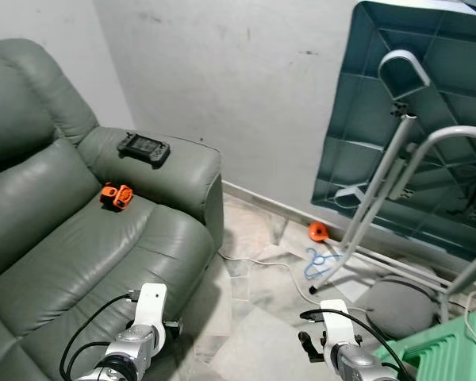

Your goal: Move the pillow to the sofa

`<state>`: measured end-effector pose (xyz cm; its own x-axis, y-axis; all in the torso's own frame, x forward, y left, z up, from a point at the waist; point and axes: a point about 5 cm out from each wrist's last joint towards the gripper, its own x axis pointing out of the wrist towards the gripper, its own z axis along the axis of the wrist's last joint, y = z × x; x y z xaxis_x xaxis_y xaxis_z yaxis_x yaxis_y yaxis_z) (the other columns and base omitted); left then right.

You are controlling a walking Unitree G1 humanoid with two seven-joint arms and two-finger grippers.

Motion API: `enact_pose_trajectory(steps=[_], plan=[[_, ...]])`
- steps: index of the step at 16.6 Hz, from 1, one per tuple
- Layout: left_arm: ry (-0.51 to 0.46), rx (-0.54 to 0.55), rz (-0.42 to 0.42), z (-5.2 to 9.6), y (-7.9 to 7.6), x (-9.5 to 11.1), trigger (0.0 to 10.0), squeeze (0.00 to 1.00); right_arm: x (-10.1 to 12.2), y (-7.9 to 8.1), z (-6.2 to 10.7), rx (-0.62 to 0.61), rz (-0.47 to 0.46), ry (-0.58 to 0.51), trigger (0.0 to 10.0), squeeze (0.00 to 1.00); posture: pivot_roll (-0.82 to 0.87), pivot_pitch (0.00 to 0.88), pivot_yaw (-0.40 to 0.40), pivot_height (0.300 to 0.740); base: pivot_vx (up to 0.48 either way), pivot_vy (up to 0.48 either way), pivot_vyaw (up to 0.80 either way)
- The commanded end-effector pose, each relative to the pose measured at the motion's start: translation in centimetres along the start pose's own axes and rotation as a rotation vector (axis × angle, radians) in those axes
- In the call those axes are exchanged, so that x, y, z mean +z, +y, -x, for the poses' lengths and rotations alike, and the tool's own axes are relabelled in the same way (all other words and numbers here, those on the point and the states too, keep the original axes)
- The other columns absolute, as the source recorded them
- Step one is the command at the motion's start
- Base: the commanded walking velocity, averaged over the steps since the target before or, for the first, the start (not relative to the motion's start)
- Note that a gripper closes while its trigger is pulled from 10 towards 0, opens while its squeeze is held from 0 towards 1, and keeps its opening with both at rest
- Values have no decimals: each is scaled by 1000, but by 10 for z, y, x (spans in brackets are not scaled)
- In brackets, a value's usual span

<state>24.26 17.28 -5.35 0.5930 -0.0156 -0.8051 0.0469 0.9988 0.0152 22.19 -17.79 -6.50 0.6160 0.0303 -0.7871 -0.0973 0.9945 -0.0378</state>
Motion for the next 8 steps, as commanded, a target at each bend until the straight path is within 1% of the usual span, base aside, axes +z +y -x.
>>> enact_pose_trajectory(steps=[1, 8], plan=[[7, 17, -2, 0, 4, 0, 10000, 0, 4, 2, -1, 4, 13, -11, 10000, 0, -94, 0, 48, 740, 0, 0, 800], [9, 14, 5, 0, 4, -1, 10000, 0, 4, 2, -1, 11, 20, -9, 10000, 0, -94, 0, 44, 740, 0, 0, 800]])
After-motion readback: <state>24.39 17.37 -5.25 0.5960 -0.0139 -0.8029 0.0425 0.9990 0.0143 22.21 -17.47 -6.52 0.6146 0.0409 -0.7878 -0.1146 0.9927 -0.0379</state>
